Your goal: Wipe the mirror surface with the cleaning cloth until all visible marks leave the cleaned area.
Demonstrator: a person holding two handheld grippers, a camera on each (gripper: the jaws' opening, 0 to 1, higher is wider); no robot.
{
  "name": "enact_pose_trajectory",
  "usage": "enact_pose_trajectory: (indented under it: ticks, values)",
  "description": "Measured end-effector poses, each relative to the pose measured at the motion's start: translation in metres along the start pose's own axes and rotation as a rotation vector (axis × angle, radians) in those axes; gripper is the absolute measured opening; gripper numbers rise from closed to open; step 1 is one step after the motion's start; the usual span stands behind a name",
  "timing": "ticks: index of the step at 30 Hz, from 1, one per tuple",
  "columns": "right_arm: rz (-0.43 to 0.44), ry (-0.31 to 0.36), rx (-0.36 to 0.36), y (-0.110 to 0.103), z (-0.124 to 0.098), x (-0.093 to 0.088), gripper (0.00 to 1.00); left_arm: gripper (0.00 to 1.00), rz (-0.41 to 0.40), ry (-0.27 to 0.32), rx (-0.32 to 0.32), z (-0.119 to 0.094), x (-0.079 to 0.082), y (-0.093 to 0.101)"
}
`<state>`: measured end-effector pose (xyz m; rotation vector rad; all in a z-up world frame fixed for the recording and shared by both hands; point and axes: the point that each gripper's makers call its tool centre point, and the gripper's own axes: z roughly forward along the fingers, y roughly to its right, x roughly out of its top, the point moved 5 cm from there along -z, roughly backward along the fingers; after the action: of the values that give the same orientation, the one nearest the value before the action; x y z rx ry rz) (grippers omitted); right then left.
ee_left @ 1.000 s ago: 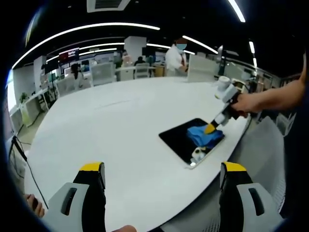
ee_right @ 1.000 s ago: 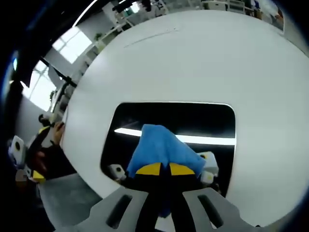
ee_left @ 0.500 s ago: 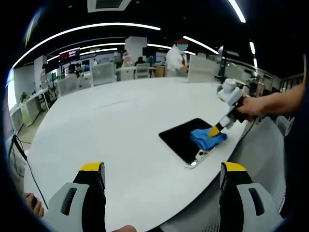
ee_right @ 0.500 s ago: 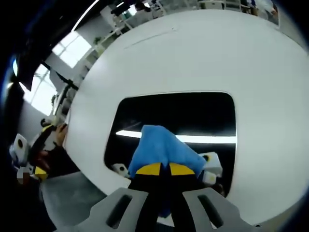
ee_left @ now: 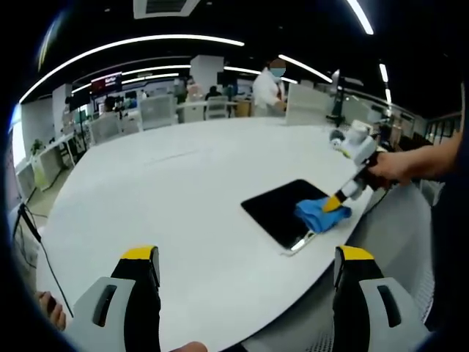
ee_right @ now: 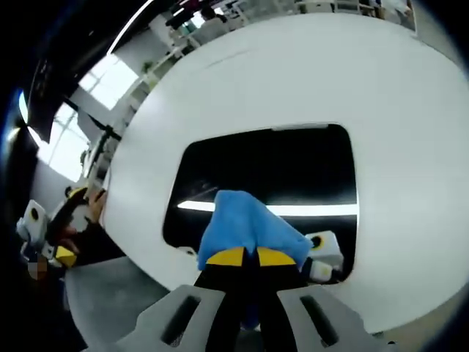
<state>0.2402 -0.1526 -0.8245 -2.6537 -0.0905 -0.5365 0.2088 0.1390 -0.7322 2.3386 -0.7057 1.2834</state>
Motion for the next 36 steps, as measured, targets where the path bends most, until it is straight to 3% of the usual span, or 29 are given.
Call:
enact_pose_trajectory:
  ticks: [21, 36]
  values:
    - [-0.015, -0.017, 0.002, -0.0015, -0.0019, -0.0081, 0.0, 0.99, -0.006, 0.006, 0.004, -0.0019, -0.0011, -0.0003]
    - [-0.074, -0.017, -0.008, -0.0016, -0.0028, -0.0071, 0.0, 0.99, 0.003, 0.004, 0.004, -0.0041, 0.0014, -0.0006]
